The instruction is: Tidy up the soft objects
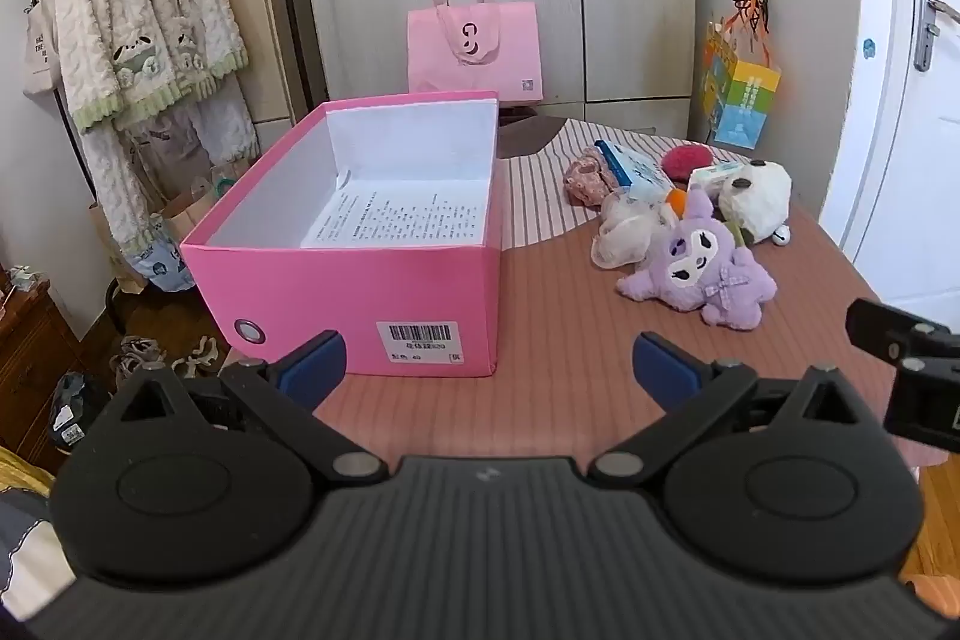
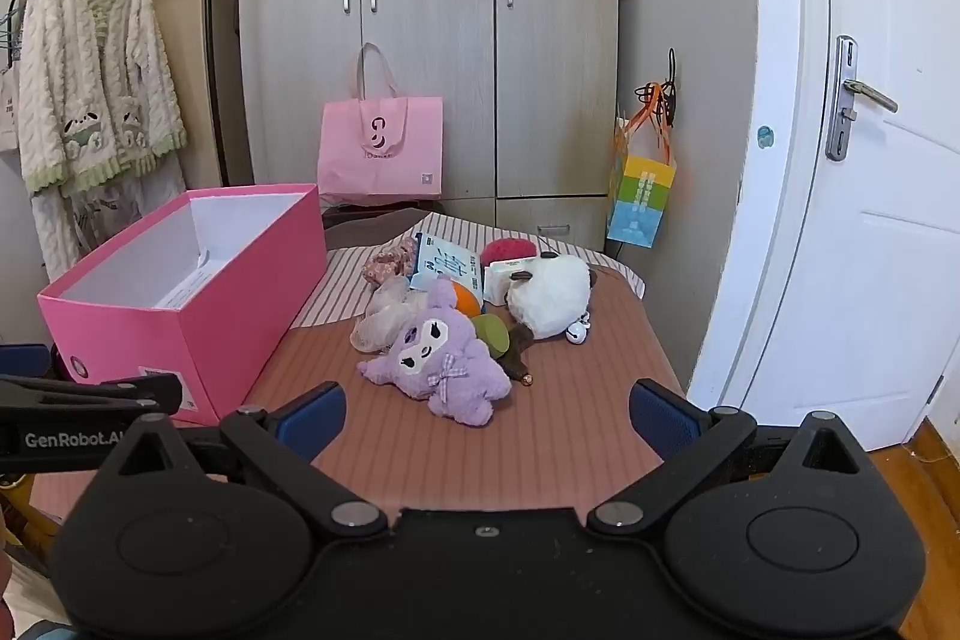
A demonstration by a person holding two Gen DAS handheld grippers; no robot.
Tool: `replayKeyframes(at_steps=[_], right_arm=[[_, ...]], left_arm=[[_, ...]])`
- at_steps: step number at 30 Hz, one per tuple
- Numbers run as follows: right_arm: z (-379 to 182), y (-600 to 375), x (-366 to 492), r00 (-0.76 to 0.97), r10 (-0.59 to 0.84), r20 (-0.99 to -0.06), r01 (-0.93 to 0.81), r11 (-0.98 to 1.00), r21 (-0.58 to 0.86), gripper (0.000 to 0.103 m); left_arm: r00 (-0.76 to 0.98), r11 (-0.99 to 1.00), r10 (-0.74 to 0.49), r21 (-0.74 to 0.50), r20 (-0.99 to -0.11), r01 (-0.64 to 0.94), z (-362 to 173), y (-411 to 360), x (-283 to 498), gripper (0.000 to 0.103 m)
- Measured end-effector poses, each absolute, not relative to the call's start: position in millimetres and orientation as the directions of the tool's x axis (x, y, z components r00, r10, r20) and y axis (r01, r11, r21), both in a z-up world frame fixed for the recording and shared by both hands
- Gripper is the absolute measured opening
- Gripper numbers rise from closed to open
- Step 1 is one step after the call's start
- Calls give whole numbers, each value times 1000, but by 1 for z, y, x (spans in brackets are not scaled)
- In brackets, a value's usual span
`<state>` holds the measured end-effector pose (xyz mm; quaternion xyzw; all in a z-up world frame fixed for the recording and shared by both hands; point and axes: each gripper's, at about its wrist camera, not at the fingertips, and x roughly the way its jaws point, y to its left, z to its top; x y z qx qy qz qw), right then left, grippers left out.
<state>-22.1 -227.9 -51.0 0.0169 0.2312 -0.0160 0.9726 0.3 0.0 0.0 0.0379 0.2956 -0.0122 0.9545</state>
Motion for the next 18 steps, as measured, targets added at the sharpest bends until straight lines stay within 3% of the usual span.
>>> replayKeyframes(at_steps=[18], right_arm=[[-52,-229,-29,903,-50,-427,57,998,4,102]], left_arm=[[839,997,-24,51,-544,61,0,-2,-3,103]])
